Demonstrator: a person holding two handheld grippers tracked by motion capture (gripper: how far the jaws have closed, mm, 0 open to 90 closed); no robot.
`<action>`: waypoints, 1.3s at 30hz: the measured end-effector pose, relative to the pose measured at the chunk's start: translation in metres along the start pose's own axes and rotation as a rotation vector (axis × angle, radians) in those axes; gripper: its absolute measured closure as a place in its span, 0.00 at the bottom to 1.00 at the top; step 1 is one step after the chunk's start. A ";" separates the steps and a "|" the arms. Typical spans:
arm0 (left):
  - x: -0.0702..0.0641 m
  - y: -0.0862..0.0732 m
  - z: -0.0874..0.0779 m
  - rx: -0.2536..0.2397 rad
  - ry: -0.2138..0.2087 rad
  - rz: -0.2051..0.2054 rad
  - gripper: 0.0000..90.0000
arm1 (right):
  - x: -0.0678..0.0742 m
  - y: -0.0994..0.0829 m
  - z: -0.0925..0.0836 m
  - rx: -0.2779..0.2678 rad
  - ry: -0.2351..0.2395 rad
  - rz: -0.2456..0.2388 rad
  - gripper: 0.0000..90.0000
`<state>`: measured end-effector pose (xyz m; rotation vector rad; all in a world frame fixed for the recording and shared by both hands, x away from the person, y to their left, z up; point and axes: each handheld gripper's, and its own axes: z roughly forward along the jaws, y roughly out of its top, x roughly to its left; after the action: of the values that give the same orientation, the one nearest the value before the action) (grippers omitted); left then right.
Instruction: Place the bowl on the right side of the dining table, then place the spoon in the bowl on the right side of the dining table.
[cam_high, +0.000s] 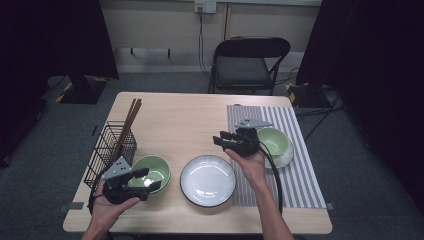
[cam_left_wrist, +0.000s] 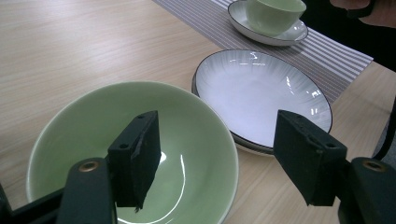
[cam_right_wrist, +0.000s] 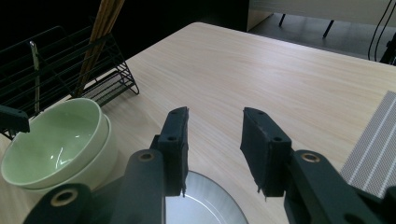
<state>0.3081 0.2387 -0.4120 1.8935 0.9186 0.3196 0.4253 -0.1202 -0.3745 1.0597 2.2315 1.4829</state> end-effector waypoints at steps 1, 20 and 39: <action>0.000 0.000 -0.001 0.000 0.004 0.002 0.35 | 0.003 0.002 0.003 0.002 0.001 -0.006 0.68; 0.004 0.002 -0.008 -0.020 -0.033 -0.003 0.45 | 0.054 0.030 0.043 0.002 0.136 -0.079 0.67; 0.042 0.024 -0.043 -0.101 0.044 -0.056 0.55 | 0.052 0.007 0.022 0.057 0.111 -0.129 0.67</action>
<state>0.3229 0.2910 -0.3773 1.7710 0.9653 0.3686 0.4044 -0.0669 -0.3691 0.8501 2.3823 1.4653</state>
